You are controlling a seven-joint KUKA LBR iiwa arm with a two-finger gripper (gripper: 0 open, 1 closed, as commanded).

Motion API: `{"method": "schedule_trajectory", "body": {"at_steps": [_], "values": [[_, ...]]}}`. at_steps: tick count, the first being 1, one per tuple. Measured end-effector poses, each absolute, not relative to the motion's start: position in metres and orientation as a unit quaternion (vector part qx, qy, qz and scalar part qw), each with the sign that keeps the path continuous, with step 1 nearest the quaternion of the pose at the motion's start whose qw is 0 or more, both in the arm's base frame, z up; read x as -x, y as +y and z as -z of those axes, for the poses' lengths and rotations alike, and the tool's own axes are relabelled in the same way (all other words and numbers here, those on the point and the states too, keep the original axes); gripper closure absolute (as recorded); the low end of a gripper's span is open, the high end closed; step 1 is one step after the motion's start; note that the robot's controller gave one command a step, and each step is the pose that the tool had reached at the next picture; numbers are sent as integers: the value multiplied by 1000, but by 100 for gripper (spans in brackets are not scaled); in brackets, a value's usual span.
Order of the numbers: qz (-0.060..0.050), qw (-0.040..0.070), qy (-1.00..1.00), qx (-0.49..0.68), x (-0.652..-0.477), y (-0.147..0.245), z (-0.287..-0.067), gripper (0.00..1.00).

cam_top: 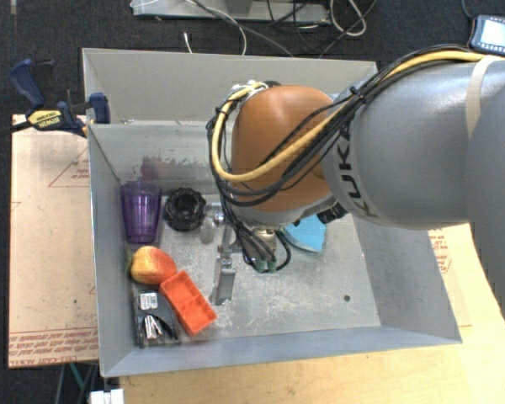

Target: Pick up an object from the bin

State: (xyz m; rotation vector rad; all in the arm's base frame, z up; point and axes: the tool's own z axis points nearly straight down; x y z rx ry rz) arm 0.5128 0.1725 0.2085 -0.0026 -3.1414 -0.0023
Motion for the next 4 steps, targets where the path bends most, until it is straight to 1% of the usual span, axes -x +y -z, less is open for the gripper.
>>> {"method": "schedule_trajectory", "body": {"at_steps": [1, 2, 3, 4], "values": [[1, 0, -986, -168, -534, 161, -158, 0], [2, -2, -988, -157, -521, 179, -183, 0], [1, 0, -993, -115, -527, 171, -194, 0], [2, 1, -997, -75, -498, 197, -140, 0]]}}
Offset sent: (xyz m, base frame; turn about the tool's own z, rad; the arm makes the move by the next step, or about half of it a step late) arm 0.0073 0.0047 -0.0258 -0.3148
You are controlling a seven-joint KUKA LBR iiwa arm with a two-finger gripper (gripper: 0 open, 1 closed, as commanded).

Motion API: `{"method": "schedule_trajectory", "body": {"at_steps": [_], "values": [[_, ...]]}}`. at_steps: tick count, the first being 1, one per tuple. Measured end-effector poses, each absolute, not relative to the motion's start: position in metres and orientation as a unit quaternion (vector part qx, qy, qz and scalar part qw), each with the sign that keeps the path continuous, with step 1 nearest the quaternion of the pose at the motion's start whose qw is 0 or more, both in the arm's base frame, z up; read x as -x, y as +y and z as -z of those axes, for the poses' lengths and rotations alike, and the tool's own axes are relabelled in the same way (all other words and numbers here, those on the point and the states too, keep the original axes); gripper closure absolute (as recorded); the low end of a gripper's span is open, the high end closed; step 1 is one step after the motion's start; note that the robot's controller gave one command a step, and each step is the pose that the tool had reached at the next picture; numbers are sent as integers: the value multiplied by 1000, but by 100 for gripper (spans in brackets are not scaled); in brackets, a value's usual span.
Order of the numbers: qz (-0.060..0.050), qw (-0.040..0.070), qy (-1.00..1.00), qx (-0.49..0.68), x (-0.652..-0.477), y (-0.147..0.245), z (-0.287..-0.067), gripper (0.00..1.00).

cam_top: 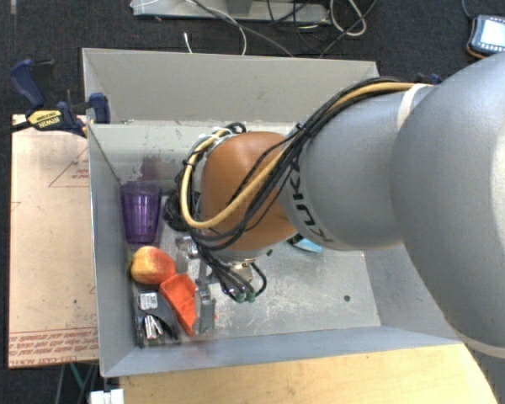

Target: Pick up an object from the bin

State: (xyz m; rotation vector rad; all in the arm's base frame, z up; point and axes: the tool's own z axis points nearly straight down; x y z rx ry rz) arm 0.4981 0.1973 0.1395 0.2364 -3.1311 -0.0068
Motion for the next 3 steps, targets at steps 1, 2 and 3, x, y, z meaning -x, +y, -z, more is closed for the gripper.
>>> {"method": "schedule_trajectory", "body": {"at_steps": [1, 2, 3], "values": [[2, -5, -990, -142, -498, 216, -142, 100], [2, -5, -990, -142, -498, 216, -142, 100], [1, -6, -922, -388, -489, 224, -140, 100]]}}
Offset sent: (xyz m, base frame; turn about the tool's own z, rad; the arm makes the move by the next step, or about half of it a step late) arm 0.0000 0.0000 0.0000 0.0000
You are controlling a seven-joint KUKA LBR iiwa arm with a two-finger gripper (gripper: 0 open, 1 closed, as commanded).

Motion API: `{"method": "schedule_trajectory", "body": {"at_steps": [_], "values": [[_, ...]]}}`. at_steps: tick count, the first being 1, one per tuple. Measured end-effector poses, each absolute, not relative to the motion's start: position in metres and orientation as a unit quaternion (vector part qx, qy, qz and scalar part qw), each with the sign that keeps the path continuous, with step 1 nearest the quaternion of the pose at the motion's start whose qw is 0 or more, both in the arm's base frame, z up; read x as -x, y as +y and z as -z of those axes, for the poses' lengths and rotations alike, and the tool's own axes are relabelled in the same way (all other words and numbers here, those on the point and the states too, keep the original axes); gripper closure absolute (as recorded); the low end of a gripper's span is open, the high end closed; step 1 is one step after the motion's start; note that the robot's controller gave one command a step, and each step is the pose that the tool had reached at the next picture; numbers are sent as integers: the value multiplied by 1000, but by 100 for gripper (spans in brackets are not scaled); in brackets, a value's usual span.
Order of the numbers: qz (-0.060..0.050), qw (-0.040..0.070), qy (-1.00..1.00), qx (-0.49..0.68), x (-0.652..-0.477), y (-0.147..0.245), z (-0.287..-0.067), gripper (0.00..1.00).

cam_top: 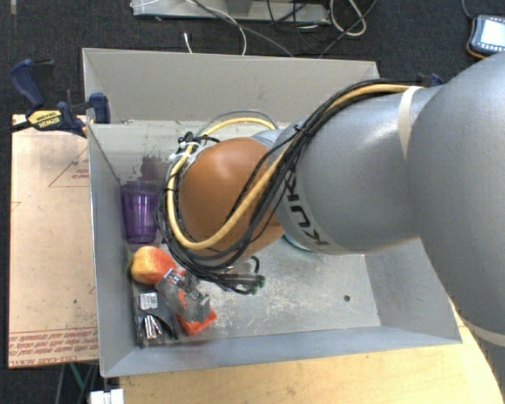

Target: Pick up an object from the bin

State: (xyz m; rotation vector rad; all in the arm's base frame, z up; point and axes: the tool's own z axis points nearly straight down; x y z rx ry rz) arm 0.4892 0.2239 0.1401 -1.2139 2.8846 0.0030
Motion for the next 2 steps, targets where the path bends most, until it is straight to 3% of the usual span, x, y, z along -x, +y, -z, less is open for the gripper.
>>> {"method": "schedule_trajectory", "body": {"at_steps": [1, 2], "values": [[-2, 7, 957, 289, -515, 213, -151, 100], [-1, 7, 855, 519, -503, 239, -151, 100]]}}
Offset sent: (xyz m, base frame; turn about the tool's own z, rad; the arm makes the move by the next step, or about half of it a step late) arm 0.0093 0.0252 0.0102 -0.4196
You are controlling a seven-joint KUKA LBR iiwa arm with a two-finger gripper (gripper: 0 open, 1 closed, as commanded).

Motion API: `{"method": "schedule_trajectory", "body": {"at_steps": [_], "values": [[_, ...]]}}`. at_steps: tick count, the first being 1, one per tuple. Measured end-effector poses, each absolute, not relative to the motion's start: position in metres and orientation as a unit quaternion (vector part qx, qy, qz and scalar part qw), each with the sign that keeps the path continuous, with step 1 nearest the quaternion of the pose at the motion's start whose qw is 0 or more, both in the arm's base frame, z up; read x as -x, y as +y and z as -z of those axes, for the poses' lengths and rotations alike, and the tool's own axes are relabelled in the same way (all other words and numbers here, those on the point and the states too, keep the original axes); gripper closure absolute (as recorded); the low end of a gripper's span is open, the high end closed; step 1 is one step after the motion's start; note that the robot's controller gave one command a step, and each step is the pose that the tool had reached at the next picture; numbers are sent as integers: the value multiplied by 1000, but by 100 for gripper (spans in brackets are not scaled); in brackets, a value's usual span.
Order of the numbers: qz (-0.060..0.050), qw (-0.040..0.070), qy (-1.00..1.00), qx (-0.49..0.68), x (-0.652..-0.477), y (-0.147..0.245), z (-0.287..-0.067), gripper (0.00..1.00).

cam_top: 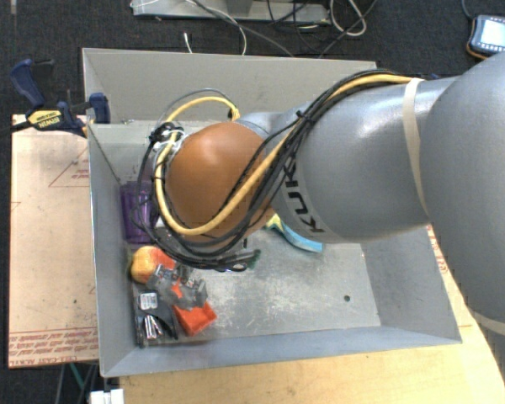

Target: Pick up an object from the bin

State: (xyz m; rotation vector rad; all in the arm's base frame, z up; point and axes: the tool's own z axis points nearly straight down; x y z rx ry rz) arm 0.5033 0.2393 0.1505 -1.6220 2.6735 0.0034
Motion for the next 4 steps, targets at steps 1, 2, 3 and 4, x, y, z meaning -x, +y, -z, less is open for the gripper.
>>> {"method": "schedule_trajectory", "body": {"at_steps": [1, 2, 3, 4], "values": [[-2, 8, 883, 469, -548, 238, -143, 100], [-2, 9, 924, 382, -566, 237, -140, 100], [2, 17, 881, 472, -567, 220, -89, 100], [-1, 10, 881, 472, -559, 225, -100, 100]]}}
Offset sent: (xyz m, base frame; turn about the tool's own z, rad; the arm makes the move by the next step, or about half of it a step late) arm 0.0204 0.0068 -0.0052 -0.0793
